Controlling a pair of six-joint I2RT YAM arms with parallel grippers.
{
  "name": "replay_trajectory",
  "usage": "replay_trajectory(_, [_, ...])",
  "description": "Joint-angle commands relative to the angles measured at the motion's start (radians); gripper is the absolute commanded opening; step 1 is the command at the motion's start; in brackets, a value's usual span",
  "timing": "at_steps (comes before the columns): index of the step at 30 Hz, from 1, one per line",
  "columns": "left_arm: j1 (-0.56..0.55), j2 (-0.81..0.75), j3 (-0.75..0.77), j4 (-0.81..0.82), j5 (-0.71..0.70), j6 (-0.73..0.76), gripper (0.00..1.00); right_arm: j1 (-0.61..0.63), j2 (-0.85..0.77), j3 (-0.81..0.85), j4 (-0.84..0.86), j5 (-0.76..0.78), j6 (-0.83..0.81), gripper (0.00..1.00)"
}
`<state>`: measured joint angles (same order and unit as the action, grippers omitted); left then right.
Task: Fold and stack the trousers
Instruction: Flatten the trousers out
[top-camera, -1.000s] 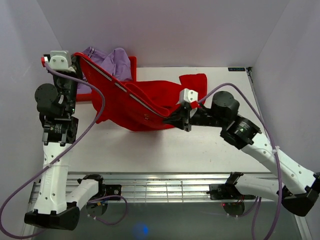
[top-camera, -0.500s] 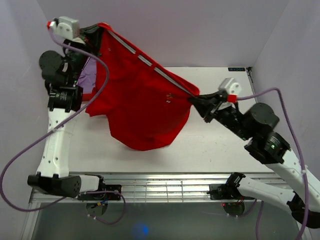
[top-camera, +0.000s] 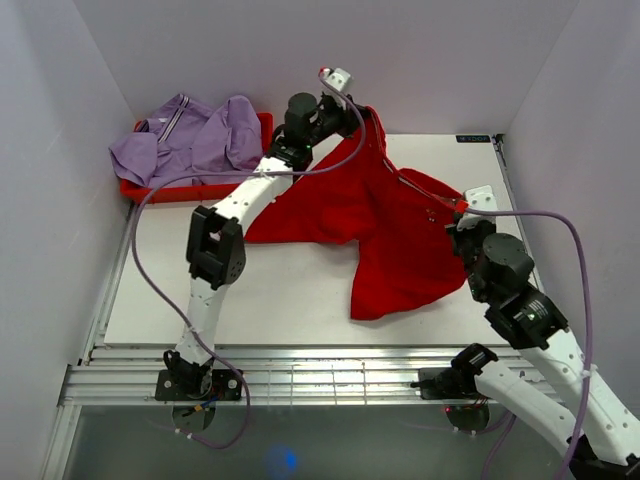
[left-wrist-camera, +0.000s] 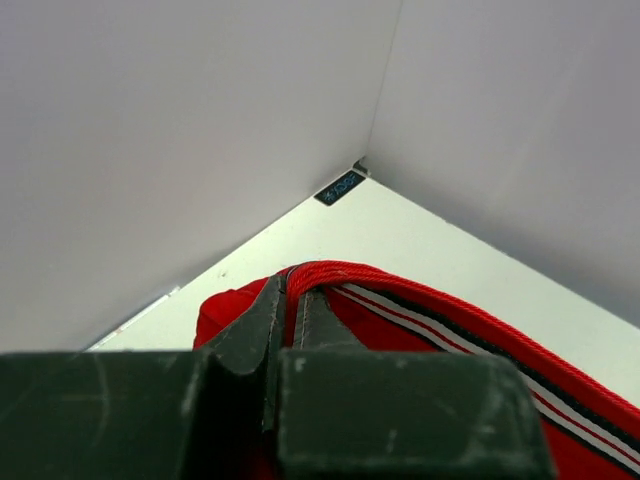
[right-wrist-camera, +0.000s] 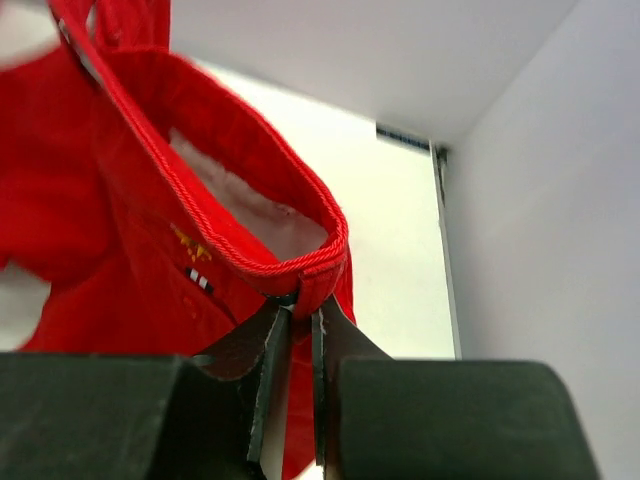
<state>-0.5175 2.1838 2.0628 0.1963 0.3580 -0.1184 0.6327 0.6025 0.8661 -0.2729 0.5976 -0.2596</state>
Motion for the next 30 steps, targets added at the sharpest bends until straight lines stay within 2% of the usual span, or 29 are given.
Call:
replay_trajectory(1, [-0.009, 0.116, 0.209, 0.049, -0.072, 0.057, 0.0, -0.063, 0.043, -0.055, 0.031, 0.038, 0.006, 0.08])
replay_trajectory(2, [-0.009, 0.146, 0.27, 0.034, -0.086, 0.071, 0.06, -0.132, 0.06, -0.056, 0.029, 0.003, 0.032, 0.08])
replay_trajectory(3, [-0.009, 0.165, 0.281, 0.017, -0.09, 0.086, 0.2, -0.175, 0.1, -0.05, 0.029, -0.036, 0.045, 0.08])
replay_trajectory(4, [-0.009, 0.166, 0.281, -0.029, -0.088, 0.124, 0.5, -0.267, 0.118, -0.042, 0.029, -0.13, 0.057, 0.08])
replay_trajectory(5, [-0.009, 0.148, 0.272, -0.059, -0.099, 0.15, 0.61, -0.316, 0.14, -0.035, 0.031, -0.183, 0.068, 0.08])
replay_trajectory(7, [-0.003, 0.076, 0.167, -0.15, -0.091, 0.148, 0.83, -0.411, 0.203, -0.001, 0.023, -0.339, 0.098, 0.08])
replay_trajectory(8, [0.002, -0.037, 0.102, -0.173, -0.058, 0.145, 0.98, -0.492, 0.221, 0.008, 0.023, -0.396, 0.109, 0.08])
replay_trajectory(9, [0.007, -0.105, 0.021, -0.188, -0.044, 0.141, 0.98, -0.523, 0.259, 0.014, 0.021, -0.448, 0.114, 0.08])
replay_trajectory(10, [0.01, -0.18, -0.165, -0.192, -0.036, 0.141, 0.98, -0.551, 0.281, 0.028, 0.02, -0.51, 0.121, 0.08])
replay_trajectory(11, [0.013, -0.323, -0.261, -0.208, -0.022, 0.146, 0.98, -0.588, 0.302, 0.033, 0.015, -0.524, 0.125, 0.08])
replay_trajectory(12, [0.02, -0.391, -0.35, -0.228, 0.025, 0.157, 0.98, -0.606, 0.344, 0.037, 0.014, -0.544, 0.125, 0.08])
replay_trajectory(13, [0.027, -0.447, -0.501, -0.256, 0.045, 0.169, 0.98, -0.619, 0.367, 0.043, 0.012, -0.576, 0.126, 0.08])
replay_trajectory(14, [0.033, -0.541, -0.56, -0.28, 0.059, 0.186, 0.98, -0.666, 0.385, 0.045, 0.015, -0.587, 0.126, 0.08])
replay_trajectory(19, [0.109, -0.654, -0.723, -0.527, 0.174, 0.183, 0.92, -0.719, 0.487, 0.083, -0.02, -0.763, 0.105, 0.08])
replay_trajectory(22, [0.122, -0.722, -0.834, -0.573, 0.208, 0.206, 0.9, -0.723, 0.491, 0.116, -0.029, -0.809, 0.115, 0.08])
replay_trajectory(27, [0.087, -0.779, -1.047, -0.581, 0.272, 0.129, 0.89, -0.737, 0.554, 0.161, -0.022, -0.659, 0.088, 0.08])
replay_trajectory(30, [0.027, -0.797, -1.156, -0.497, 0.291, 0.116, 0.89, -0.784, 0.58, 0.197, -0.023, -0.728, 0.1, 0.08])
